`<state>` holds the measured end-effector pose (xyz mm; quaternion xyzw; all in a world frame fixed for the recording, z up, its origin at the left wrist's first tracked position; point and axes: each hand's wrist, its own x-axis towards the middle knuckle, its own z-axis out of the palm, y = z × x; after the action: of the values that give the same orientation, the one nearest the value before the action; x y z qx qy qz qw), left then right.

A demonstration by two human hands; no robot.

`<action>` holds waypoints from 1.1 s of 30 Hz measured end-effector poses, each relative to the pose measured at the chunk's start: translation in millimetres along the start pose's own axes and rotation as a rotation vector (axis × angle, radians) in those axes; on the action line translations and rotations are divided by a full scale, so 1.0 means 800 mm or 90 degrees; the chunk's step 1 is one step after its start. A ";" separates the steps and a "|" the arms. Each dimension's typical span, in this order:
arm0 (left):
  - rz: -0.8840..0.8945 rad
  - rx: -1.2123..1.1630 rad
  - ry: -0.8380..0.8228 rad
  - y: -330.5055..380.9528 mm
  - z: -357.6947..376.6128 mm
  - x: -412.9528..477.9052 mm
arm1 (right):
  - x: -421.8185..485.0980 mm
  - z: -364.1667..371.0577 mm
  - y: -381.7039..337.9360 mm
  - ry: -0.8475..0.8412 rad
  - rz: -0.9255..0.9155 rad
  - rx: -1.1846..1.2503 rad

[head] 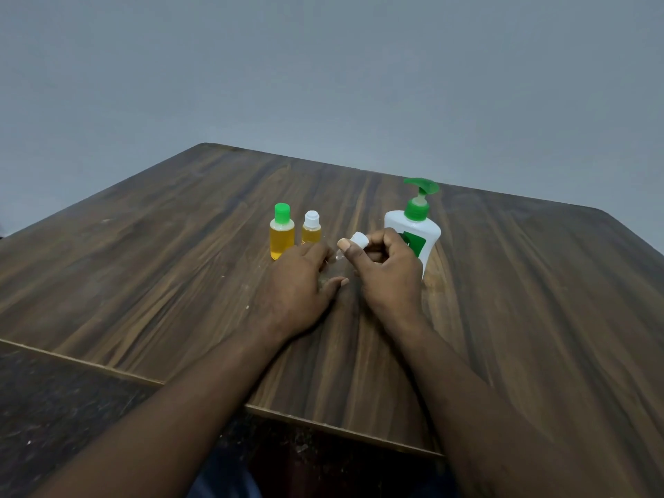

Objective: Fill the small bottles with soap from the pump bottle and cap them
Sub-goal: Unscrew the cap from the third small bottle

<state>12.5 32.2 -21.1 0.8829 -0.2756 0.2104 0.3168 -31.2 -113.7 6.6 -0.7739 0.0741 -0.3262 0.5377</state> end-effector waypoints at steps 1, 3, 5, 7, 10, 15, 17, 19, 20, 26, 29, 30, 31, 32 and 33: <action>0.000 -0.006 0.001 0.000 0.000 0.000 | 0.000 0.000 0.000 -0.007 -0.008 0.009; 0.002 -0.014 -0.001 0.000 -0.001 0.001 | 0.002 0.001 0.002 -0.025 -0.023 0.007; 0.004 -0.014 -0.008 0.001 -0.002 0.002 | 0.006 0.000 0.005 -0.043 -0.027 -0.006; 0.001 -0.035 -0.025 -0.001 -0.003 0.002 | 0.007 -0.001 0.006 -0.081 -0.038 0.000; -0.010 -0.110 -0.058 -0.009 -0.003 0.004 | 0.004 -0.006 0.004 -0.160 -0.087 0.025; -0.024 -0.113 -0.032 -0.007 -0.003 0.005 | 0.000 -0.007 0.001 -0.195 -0.069 0.053; -0.011 -0.124 -0.021 -0.003 -0.007 0.004 | 0.001 -0.001 0.001 -0.121 -0.073 0.015; -0.005 -0.132 -0.018 -0.003 -0.008 0.003 | 0.002 0.003 0.001 -0.042 -0.104 -0.021; -0.006 -0.128 -0.018 -0.004 -0.007 0.003 | 0.002 0.003 0.001 -0.018 -0.122 -0.036; -0.038 -0.112 -0.028 -0.008 -0.003 0.006 | 0.000 -0.004 -0.003 -0.105 -0.088 0.068; -0.027 -0.112 -0.025 -0.009 -0.003 0.004 | -0.001 -0.001 -0.004 -0.054 -0.080 0.047; -0.026 -0.114 -0.023 -0.010 -0.002 0.004 | 0.000 0.000 -0.004 -0.022 -0.076 0.025; -0.026 -0.114 -0.022 -0.010 -0.002 0.004 | -0.001 0.001 -0.004 0.004 -0.079 0.001; -0.027 -0.113 -0.021 -0.010 -0.002 0.004 | 0.000 0.001 -0.003 0.021 -0.087 -0.018; -0.029 -0.110 -0.021 -0.010 -0.002 0.004 | 0.001 0.000 -0.003 0.027 -0.096 -0.027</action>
<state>20.0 37.3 -21.9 0.8616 -0.2780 0.1640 0.3919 -31.3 -113.2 8.7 -0.7815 0.0337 -0.3804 0.4933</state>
